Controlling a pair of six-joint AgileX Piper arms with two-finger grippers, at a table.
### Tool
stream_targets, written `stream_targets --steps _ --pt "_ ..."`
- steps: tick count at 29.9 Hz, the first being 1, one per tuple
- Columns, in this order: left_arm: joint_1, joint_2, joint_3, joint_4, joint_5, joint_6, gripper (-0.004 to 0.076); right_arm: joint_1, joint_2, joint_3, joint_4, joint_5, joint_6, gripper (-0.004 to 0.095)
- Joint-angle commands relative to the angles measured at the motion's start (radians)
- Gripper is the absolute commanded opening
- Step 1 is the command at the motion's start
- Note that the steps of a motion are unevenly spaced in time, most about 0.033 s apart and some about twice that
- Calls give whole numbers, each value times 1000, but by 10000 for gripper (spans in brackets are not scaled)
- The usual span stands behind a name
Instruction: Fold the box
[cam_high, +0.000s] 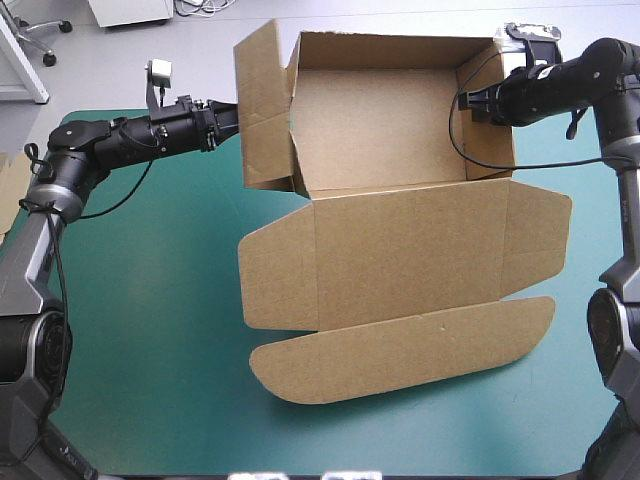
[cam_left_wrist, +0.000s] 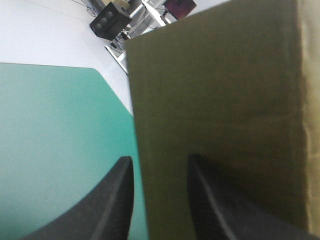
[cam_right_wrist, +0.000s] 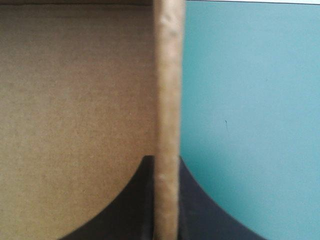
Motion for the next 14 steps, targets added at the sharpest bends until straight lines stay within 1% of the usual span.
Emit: stream_targets --steps 1,7,9,14 --pt "-17 -47 -94 -60 95 -40 265 -9 -51 -34 41 -63 8 -28" --pt "-25 -49 -126 -29 95 -70 271 -9 -51 -34 41 -68 18 -28" --pt "-25 -49 -126 -27 95 -73 300 -9 -51 -34 41 -71 18 -28" --pt "-43 -67 -126 -28 95 -80 410 -9 -51 -34 44 -94 41 -28"
